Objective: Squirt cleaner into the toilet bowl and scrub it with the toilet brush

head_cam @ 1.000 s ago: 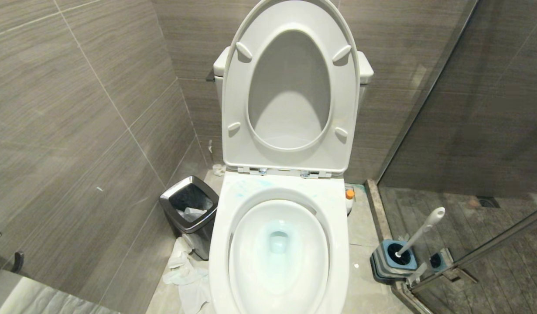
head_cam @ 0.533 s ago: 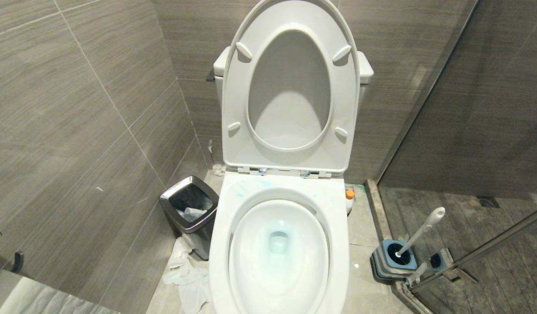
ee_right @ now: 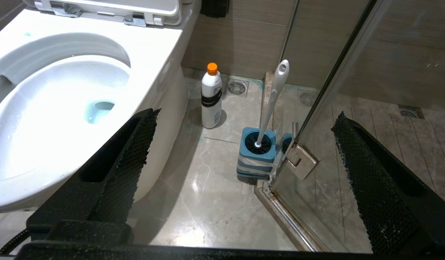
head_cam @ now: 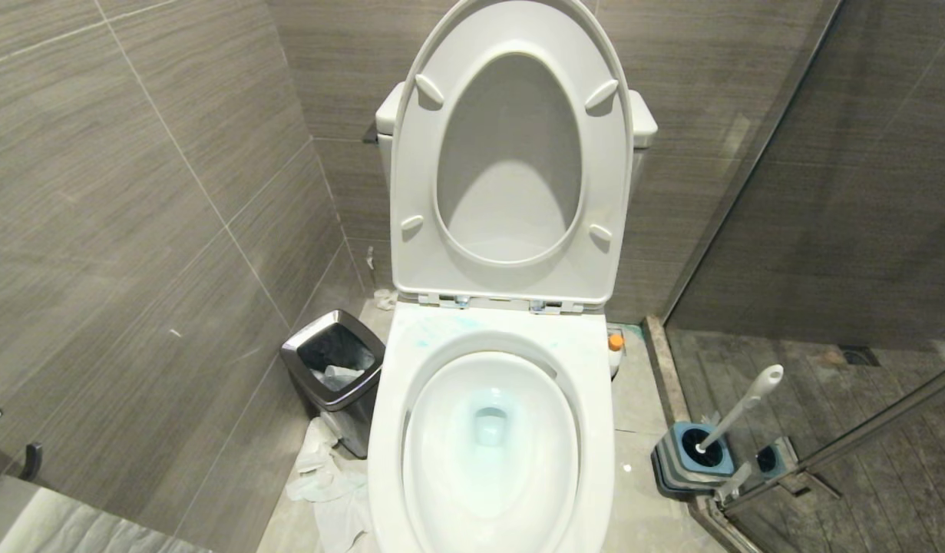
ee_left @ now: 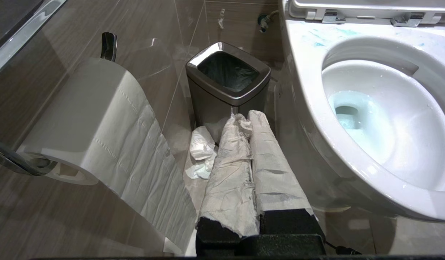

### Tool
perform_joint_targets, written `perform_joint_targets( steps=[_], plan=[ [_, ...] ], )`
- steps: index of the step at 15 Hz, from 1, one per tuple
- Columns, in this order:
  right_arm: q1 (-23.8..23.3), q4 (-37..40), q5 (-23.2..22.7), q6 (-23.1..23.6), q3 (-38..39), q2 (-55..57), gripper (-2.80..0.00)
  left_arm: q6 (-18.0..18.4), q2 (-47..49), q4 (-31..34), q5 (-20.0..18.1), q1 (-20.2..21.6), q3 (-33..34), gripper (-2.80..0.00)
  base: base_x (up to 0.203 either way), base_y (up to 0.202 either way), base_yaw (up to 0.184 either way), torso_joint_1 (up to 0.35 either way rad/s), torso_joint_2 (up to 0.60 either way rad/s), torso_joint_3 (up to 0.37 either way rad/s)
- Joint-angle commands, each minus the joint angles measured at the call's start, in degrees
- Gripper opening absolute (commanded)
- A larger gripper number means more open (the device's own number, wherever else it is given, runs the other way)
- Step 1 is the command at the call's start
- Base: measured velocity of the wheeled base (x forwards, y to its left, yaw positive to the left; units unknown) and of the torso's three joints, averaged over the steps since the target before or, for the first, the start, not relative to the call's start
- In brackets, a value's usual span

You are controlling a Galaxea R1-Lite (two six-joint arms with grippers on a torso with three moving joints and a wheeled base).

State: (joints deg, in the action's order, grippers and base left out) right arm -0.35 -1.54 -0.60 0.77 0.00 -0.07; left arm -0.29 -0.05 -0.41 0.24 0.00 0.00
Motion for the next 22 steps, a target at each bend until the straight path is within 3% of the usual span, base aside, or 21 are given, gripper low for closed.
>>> perform_joint_targets(
  steps=[1, 22],
  plan=[
    [0.0, 0.0, 0.0, 0.0, 0.6, 0.0, 0.00, 0.0, 0.0, 0.0, 0.0, 0.0, 0.4, -2.80, 0.000, 0.000, 0.000, 0.000, 0.00, 0.000],
    [0.0, 0.0, 0.0, 0.0, 0.6, 0.0, 0.00, 0.0, 0.0, 0.0, 0.0, 0.0, 0.4, -2.80, 0.000, 0.000, 0.000, 0.000, 0.00, 0.000]
  ],
)
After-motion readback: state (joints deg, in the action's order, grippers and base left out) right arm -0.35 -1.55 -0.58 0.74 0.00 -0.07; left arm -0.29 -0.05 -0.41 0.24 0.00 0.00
